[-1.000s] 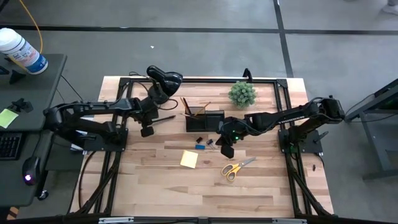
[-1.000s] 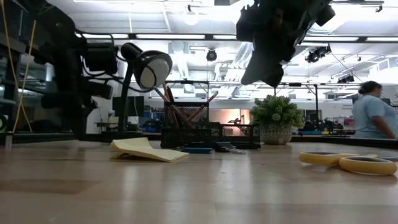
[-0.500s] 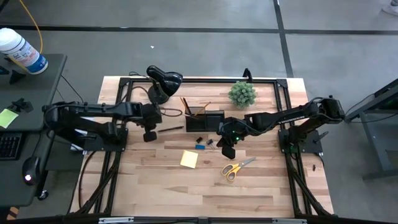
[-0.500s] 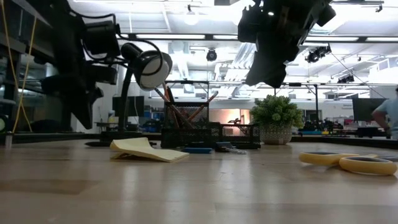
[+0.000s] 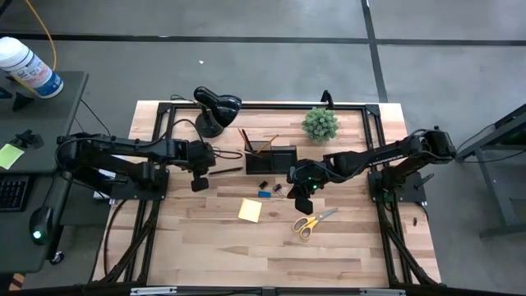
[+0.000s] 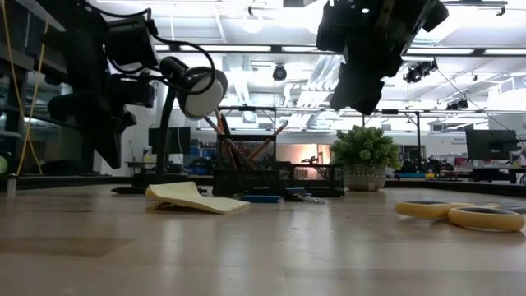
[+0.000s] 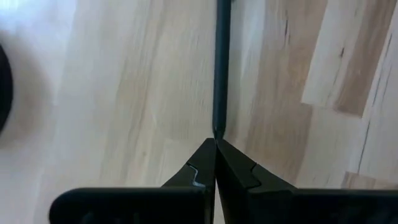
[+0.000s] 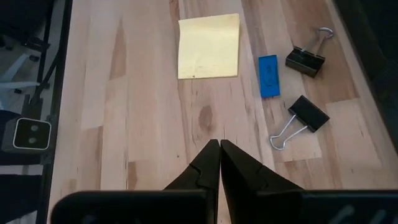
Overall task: Pick and place office supplies into organizer
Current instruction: Put the black pen into the black desk organizer
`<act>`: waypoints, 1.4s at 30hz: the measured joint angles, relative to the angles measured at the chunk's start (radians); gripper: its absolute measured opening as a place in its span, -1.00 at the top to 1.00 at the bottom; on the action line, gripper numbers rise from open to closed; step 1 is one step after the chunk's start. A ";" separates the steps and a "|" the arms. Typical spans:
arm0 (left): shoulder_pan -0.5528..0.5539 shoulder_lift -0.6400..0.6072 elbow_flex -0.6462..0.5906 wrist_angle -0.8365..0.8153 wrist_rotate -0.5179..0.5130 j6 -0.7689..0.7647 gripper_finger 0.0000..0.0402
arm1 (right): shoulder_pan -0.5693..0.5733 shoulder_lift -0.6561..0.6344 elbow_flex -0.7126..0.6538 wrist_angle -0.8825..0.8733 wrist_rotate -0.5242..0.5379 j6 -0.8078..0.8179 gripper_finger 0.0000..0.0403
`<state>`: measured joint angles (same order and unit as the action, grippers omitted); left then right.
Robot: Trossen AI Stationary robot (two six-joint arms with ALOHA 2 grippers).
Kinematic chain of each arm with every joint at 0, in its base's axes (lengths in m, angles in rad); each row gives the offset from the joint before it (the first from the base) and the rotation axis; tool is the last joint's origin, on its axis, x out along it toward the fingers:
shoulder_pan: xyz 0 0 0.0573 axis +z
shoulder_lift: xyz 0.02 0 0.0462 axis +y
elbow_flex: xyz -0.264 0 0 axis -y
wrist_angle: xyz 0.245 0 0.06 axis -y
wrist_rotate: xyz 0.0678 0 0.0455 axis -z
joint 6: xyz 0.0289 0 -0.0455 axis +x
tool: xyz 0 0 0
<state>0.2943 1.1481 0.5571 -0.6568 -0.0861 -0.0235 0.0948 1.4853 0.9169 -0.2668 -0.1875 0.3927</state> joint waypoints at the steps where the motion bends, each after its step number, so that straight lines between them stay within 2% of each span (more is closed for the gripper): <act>1: 0.000 0.000 0.000 0.017 0.000 0.000 1.00 | 0.000 0.000 0.000 0.000 0.000 0.000 0.94; 10: 0.000 0.029 0.001 0.231 0.037 0.020 1.00 | 0.000 0.000 0.000 0.000 0.001 0.000 0.94; 13: 0.000 0.063 0.001 0.275 0.054 0.045 0.93 | 0.000 0.000 0.000 -0.003 0.001 -0.006 0.94; 17: -0.001 0.110 0.001 0.336 0.092 0.040 0.68 | 0.000 0.000 0.000 -0.007 0.001 -0.008 0.94; 24: 0.000 0.165 0.001 0.426 0.086 0.024 0.14 | 0.000 0.000 0.000 -0.006 0.001 -0.008 0.94; 29: 0.000 0.201 0.001 0.466 0.085 0.015 -0.10 | 0.000 0.000 0.000 -0.006 0.001 -0.008 0.94; 34: 0.000 0.244 0.001 0.514 0.093 -0.013 -0.11 | 0.000 0.000 0.000 -0.006 0.002 -0.008 0.94; 42: -0.001 0.283 0.009 0.553 0.071 -0.034 0.05 | -0.001 0.000 0.000 -0.006 0.002 -0.008 0.94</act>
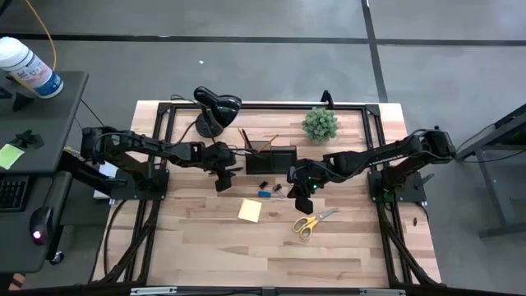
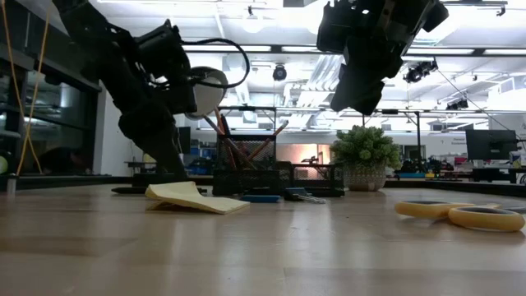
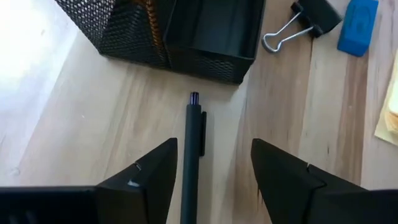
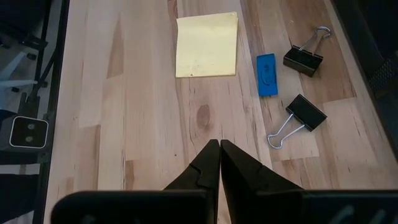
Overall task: Pick and place office supplies into organizer
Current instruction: Put the black pen into the black desk organizer
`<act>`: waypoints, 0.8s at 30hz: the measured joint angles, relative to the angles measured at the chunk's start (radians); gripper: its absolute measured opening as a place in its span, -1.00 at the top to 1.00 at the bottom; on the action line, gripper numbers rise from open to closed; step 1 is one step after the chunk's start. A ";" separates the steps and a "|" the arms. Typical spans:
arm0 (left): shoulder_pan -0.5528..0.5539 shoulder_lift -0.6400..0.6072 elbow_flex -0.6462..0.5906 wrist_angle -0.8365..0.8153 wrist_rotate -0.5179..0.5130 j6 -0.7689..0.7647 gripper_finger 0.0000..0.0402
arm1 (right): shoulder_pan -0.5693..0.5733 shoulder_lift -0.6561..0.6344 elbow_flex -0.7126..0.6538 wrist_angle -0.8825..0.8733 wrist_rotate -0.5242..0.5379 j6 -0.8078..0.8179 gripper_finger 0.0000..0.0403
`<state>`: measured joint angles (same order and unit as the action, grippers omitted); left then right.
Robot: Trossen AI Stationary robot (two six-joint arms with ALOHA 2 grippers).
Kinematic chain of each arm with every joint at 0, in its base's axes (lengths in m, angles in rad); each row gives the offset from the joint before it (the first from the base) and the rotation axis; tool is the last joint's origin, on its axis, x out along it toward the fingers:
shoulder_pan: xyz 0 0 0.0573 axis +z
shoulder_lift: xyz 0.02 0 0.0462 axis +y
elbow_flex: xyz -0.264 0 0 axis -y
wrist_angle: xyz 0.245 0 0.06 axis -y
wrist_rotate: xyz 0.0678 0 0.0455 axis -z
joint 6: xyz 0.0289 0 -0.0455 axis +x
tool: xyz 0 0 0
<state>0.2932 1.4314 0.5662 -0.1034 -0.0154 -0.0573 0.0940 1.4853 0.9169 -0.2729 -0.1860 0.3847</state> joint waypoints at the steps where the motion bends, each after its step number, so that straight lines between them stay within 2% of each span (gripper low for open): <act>1: 0.000 0.009 0.008 -0.003 0.000 0.001 0.06 | 0.000 0.000 0.000 0.000 0.000 0.000 0.94; 7: 0.000 0.065 0.069 -0.003 -0.020 0.044 0.08 | 0.000 0.000 0.000 0.000 0.000 0.001 0.94; 13: 0.000 0.149 0.127 -0.075 -0.022 0.101 0.08 | 0.000 0.000 0.000 0.000 0.000 0.003 0.94; 24: 0.001 0.181 0.133 -0.073 -0.007 0.102 0.14 | 0.000 0.000 0.000 0.002 0.000 0.003 0.94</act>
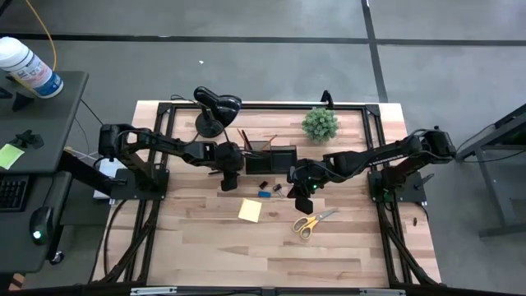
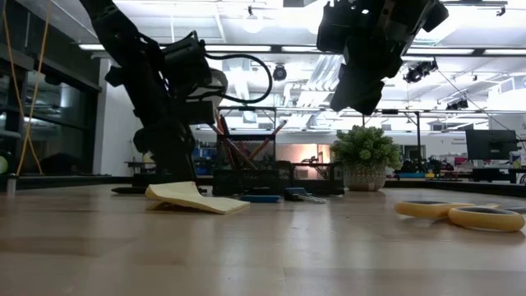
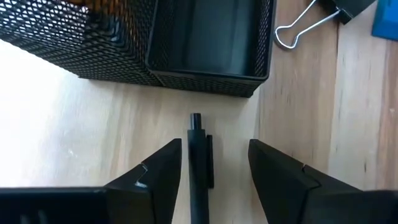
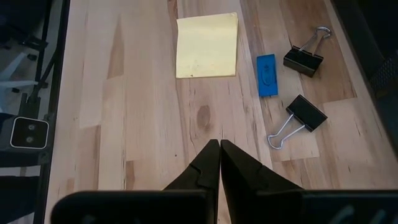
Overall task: Pick and place office supplies into organizer
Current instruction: Put the black pen into the black desk organizer
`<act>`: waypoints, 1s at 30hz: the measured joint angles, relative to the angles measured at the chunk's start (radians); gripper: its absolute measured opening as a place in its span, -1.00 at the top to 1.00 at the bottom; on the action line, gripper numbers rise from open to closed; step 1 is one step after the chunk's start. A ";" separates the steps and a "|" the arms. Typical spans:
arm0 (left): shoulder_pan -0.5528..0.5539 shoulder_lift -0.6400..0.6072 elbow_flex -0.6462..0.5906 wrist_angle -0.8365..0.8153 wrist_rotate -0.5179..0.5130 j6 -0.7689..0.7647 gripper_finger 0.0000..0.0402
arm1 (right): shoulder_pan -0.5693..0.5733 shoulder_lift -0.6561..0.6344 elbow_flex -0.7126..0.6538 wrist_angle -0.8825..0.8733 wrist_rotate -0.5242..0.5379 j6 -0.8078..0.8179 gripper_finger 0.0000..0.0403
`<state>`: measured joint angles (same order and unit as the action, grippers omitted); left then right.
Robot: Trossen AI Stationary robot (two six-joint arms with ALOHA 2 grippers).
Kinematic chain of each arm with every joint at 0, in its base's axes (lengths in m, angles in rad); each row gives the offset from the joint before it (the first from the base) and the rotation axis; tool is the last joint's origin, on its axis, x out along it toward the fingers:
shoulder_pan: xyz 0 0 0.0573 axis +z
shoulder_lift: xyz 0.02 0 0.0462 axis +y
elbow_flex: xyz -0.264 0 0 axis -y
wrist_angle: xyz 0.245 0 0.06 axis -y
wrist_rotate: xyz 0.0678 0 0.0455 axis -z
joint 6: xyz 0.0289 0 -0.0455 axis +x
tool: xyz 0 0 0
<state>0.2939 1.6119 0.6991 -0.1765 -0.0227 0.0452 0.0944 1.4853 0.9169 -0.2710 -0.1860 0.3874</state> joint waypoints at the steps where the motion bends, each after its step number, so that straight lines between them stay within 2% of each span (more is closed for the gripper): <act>1: 0.000 0.000 0.000 -0.003 0.000 -0.001 0.16 | 0.000 0.000 0.000 0.000 0.000 0.000 0.94; 11: 0.000 0.000 -0.002 -0.037 0.003 -0.008 0.52 | 0.000 0.000 0.000 0.000 -0.004 -0.002 0.94; 26: 0.000 0.002 -0.002 -0.045 0.010 0.000 0.96 | 0.000 0.000 0.000 0.000 -0.004 -0.002 0.94; 30: 0.000 0.001 -0.002 -0.048 0.012 -0.001 0.97 | 0.000 0.000 0.000 -0.001 -0.004 -0.002 0.94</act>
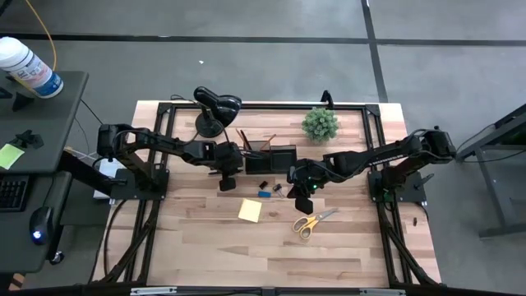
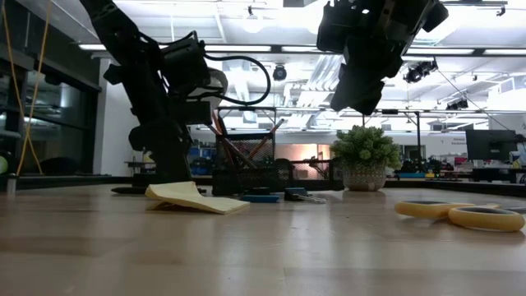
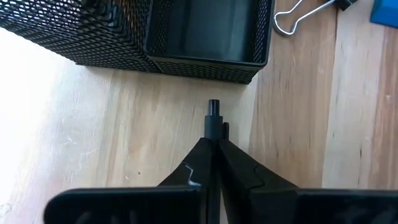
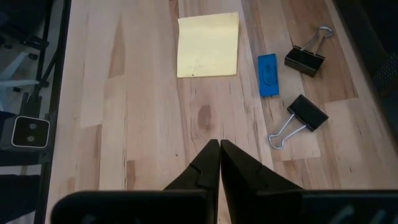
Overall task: Pick and place office supplies into organizer
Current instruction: Put the black pen into the black desk organizer
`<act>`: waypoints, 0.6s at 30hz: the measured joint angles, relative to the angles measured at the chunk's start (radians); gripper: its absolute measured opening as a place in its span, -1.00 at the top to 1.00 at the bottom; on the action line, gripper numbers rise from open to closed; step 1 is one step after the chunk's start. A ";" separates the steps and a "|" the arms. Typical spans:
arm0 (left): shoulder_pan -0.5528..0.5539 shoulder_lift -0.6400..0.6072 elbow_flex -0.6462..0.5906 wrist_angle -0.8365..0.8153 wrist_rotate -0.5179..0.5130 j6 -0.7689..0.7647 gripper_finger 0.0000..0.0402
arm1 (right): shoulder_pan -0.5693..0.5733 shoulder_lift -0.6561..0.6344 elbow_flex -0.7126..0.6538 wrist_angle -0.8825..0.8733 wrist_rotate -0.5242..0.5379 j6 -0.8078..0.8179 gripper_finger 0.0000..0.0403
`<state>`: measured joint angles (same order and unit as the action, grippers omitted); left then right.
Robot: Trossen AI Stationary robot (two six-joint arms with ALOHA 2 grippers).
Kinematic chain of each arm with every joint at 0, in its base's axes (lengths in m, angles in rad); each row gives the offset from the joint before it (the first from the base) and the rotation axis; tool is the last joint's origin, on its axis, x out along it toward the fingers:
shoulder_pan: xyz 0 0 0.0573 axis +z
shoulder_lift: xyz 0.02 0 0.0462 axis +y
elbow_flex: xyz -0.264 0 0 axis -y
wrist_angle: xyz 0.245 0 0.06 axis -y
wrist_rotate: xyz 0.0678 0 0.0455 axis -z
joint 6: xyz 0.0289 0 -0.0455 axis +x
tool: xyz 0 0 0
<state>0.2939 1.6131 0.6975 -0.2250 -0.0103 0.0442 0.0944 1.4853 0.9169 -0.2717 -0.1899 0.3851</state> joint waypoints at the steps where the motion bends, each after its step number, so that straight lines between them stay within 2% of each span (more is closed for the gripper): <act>1: 0.000 0.000 0.000 0.000 0.002 0.000 0.97 | 0.000 0.000 0.000 0.000 0.000 0.000 0.94; 18: -0.101 0.005 0.140 -0.174 -0.069 0.038 0.99 | 0.000 0.000 0.000 -0.001 0.003 0.000 0.94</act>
<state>0.1933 1.6180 0.8380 -0.3995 -0.0796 0.0822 0.0944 1.4853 0.9169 -0.2729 -0.1870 0.3851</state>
